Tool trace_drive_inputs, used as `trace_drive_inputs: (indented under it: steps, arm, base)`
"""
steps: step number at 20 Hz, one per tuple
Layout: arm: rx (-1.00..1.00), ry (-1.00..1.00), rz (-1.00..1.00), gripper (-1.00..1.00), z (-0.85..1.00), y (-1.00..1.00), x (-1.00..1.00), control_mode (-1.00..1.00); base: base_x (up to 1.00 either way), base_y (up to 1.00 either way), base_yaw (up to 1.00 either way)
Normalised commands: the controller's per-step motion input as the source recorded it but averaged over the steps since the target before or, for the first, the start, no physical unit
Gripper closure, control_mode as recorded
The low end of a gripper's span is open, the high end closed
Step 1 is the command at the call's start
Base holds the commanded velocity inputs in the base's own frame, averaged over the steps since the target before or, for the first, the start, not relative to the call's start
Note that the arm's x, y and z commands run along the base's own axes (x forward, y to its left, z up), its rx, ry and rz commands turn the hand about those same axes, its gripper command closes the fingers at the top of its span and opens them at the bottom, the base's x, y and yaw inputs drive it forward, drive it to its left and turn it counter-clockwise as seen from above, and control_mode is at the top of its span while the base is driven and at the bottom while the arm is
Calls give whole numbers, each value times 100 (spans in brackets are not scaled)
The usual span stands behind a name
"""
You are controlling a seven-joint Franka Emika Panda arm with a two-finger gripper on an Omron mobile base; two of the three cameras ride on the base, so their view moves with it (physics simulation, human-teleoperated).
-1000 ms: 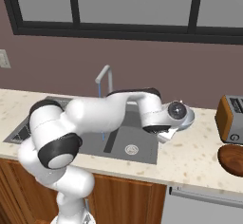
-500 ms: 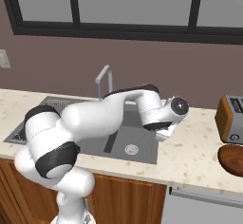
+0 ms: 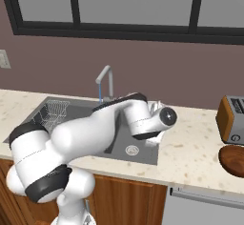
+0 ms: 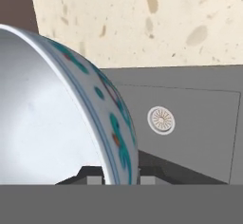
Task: Rinse each bowl for a few seconds and place them down in the sink or on the counter.
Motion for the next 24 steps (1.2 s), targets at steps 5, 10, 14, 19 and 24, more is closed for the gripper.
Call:
trace_drive_inputs:
  steps: [5,10,14,19,24]
  arm:
    - [-4,-1,9,100,-3,53,-13,-100]
    - [-1,0,7,100,1,47,16,-100]
    - [0,0,5,100,0,43,28,-100]
    - [0,1,4,100,0,49,24,-100]
    - [0,1,6,100,-1,49,16,-100]
  base:
    - [0,0,0]
    - [0,0,0]
    - [0,0,0]
    - [0,0,0]
    - [0,0,0]
